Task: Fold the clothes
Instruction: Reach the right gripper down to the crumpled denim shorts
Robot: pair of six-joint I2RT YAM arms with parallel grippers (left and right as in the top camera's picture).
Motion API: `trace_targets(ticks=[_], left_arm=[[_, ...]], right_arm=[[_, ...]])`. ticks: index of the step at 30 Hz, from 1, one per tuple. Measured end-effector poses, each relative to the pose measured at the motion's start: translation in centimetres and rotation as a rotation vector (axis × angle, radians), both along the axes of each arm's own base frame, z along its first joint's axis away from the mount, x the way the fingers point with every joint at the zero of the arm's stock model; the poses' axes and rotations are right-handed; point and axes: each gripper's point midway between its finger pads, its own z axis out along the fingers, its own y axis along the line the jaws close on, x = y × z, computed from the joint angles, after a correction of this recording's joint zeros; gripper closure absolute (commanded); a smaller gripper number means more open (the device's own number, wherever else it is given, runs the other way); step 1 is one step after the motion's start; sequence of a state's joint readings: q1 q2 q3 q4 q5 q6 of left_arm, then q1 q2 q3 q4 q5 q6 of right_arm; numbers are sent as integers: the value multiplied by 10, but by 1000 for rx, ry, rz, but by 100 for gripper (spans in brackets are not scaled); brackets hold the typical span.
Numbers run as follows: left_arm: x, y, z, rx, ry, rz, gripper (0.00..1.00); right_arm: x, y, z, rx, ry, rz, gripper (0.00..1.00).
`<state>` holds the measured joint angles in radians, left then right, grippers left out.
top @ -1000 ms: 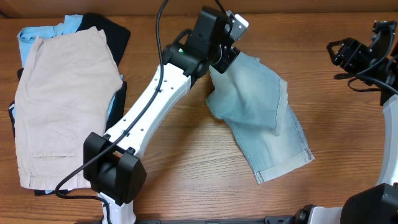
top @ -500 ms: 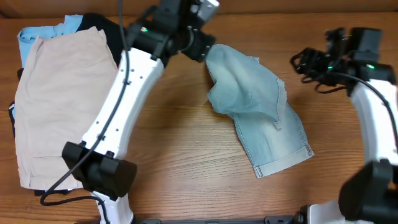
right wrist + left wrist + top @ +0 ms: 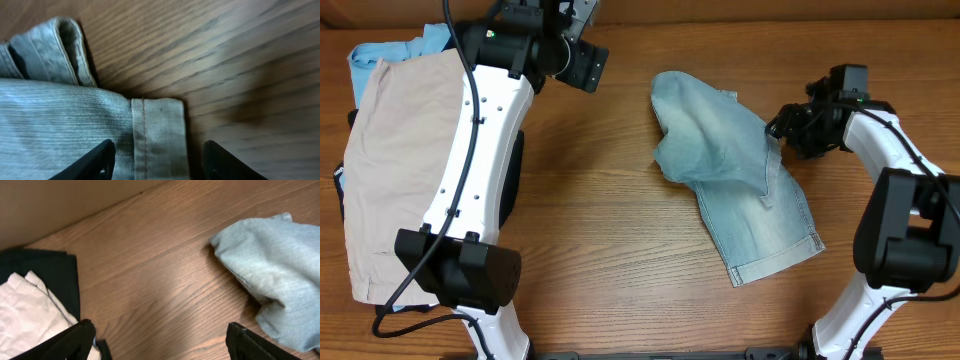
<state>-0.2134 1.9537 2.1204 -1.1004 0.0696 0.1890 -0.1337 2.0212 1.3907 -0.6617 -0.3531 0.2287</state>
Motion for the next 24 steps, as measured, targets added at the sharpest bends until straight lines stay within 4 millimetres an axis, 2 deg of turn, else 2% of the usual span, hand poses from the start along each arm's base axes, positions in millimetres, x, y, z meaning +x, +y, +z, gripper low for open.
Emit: trace_targets(ticks=[6, 7, 8, 10, 18, 22, 23, 24], left_arm=[[-4, 2, -3, 3, 22, 4, 13], [-5, 2, -4, 4, 28, 4, 14], [-6, 2, -5, 5, 33, 4, 14], [-8, 3, -6, 7, 42, 4, 17], [-3, 4, -3, 1, 20, 10, 19], [5, 11, 2, -11, -8, 37, 17], [7, 14, 3, -16, -14, 47, 16], [8, 16, 4, -19, -17, 55, 14]], right_arm=[[1, 21, -4, 25, -2, 44, 60], [1, 24, -4, 27, -1, 52, 66], [1, 28, -4, 32, 1, 58, 78], [1, 33, -3, 33, -5, 73, 96], [-2, 37, 3, 40, 21, 83, 96], [3, 40, 30, 29, -17, 113, 96], [5, 42, 39, 24, -41, 125, 91], [8, 46, 48, 20, -64, 136, 75]])
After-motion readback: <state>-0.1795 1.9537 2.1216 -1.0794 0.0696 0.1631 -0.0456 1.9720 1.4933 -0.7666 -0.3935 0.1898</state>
